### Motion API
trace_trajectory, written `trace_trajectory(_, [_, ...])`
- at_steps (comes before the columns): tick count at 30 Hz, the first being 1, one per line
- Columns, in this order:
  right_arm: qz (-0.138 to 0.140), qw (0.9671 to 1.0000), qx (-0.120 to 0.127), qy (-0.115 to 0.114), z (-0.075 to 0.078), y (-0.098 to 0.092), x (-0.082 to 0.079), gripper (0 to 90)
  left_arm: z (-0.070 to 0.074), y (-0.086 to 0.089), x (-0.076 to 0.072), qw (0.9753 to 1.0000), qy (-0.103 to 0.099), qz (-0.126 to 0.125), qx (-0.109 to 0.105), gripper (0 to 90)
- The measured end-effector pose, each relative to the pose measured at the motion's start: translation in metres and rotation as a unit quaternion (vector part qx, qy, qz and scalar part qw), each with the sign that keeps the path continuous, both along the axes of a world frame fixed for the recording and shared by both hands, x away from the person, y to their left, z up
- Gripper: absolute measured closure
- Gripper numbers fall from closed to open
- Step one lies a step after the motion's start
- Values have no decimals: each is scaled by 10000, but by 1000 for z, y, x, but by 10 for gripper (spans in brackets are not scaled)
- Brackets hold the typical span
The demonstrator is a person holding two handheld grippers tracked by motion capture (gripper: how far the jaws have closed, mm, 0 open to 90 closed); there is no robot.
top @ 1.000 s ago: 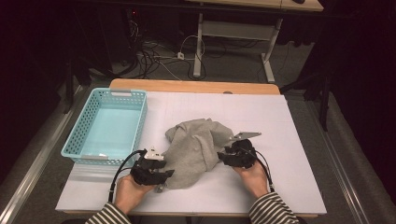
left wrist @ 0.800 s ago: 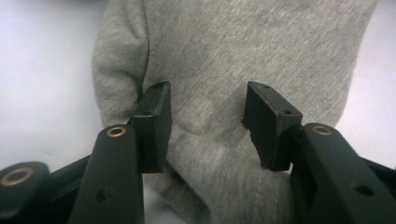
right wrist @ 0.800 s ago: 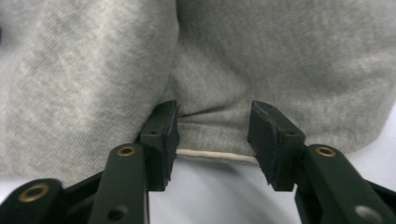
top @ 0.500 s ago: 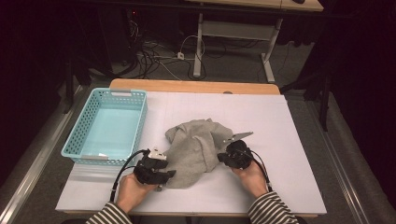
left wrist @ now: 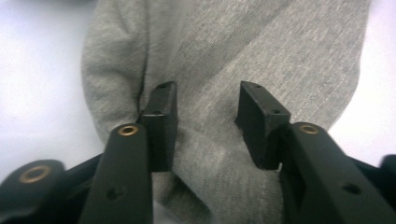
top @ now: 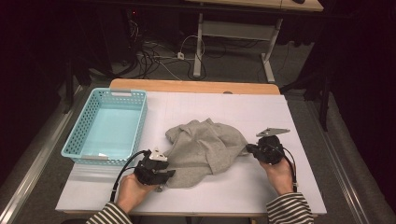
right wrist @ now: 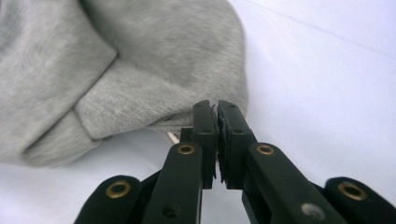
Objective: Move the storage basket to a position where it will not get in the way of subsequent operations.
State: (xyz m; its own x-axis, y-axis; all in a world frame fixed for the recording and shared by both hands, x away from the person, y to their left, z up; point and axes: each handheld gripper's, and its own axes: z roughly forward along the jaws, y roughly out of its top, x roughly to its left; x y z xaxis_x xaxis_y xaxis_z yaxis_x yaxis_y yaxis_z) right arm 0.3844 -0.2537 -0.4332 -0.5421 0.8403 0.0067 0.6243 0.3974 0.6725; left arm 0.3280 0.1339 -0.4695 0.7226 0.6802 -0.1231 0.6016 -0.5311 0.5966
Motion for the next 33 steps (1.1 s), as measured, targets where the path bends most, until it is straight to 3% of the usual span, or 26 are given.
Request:
trace_trajectory(3, [-104,9997,181,81,-2,2,-3,751,1,1,3,9996,240,-34,-114,662])
trace_trajectory(5, [138,9990,431,-56,5,8,-14,699,2,1,2,9996,262,-49,-55,707])
trace_trajectory(7, [417,9977,523,-65,7,17,-24,698,2,1,2,9996,283,-66,-4,761])
trace_trajectory(10, [718,9966,336,239,-1,28,-30,688,4,0,2,9994,330,-89,65,822])
trace_trajectory(12, [780,9962,126,365,-8,33,-31,656,8,1,-2,9997,138,-73,160,827])
trace_trajectory(14, [835,9955,-215,391,-14,34,-30,660,17,7,-5,10000,2,-15,-33,824])
trace_trajectory(15, [856,9949,-271,468,-16,34,-29,674,21,10,-5,9999,-15,-18,-110,820])
trace_trajectory(18, [912,9932,-170,700,-22,35,-27,709,21,17,-8,9997,48,32,-247,813])
trace_trajectory(20, [1037,9919,-292,668,-24,43,-29,723,19,18,-8,9995,96,82,-295,797])
trace_trajectory(24, [1240,9909,173,499,-14,55,-32,730,15,16,-9,9995,-31,164,-268,637])
trace_trajectory(26, [1315,9907,199,273,-9,63,-31,713,11,14,-8,9996,-36,130,-234,569])
trace_trajectory(29, [1287,9912,314,31,-2,73,-23,686,7,9,-7,9998,-33,59,-166,501])
trace_trajectory(33, [1198,9920,387,79,-1,89,-5,669,4,7,-5,9999,-32,-26,-97,467])
